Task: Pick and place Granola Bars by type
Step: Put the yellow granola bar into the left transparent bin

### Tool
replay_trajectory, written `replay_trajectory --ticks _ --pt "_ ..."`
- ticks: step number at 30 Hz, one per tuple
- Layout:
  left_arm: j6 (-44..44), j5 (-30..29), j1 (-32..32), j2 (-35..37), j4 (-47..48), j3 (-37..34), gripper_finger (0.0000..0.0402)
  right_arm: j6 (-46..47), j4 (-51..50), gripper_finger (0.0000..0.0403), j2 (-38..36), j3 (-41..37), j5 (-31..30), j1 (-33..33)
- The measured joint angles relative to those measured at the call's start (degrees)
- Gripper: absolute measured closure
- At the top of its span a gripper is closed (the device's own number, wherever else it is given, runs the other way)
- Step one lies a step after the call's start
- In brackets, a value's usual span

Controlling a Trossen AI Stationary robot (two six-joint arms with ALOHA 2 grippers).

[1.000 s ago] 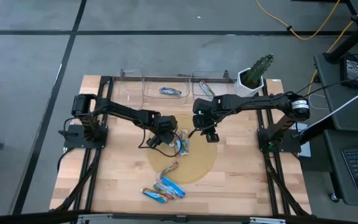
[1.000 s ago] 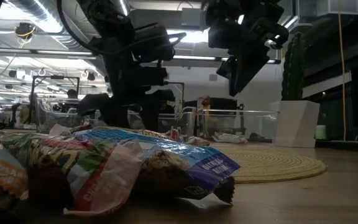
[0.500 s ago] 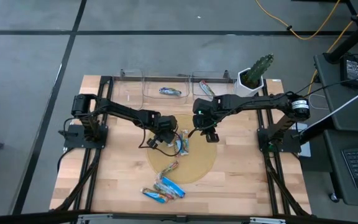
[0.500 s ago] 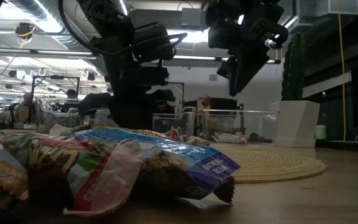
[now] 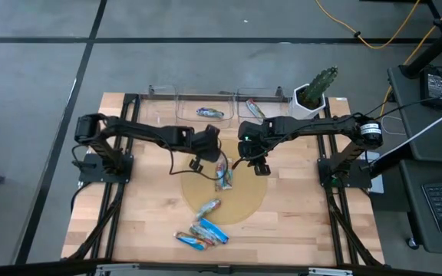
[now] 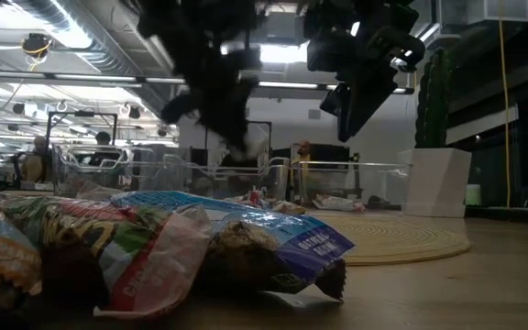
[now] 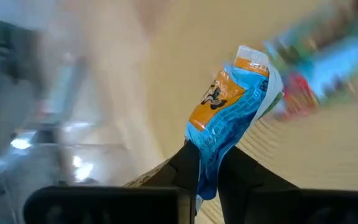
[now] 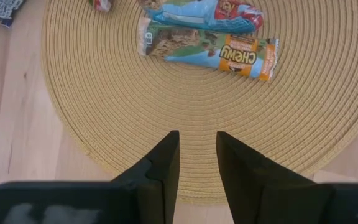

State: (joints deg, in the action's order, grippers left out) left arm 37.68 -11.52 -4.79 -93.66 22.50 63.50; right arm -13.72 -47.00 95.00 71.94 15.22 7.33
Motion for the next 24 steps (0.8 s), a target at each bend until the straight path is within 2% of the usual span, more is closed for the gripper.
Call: replay_trajectory --ticks 11,17,24 --pt "-13.93 0.78 -4.40 10.39 -3.10 3.22 0.0371 0.19 0.20 0.0295 0.00 0.00 -0.01 0.00" --pt "-17.44 1.35 -6.83 15.09 -5.27 3.29 0.0371 0.20 0.61 0.0295 0.00 0.00 -0.02 0.00" --pt "-19.90 3.79 -8.65 16.57 -5.52 3.29 0.0371 0.20 0.98 0.0295 0.01 0.00 -0.02 0.00"
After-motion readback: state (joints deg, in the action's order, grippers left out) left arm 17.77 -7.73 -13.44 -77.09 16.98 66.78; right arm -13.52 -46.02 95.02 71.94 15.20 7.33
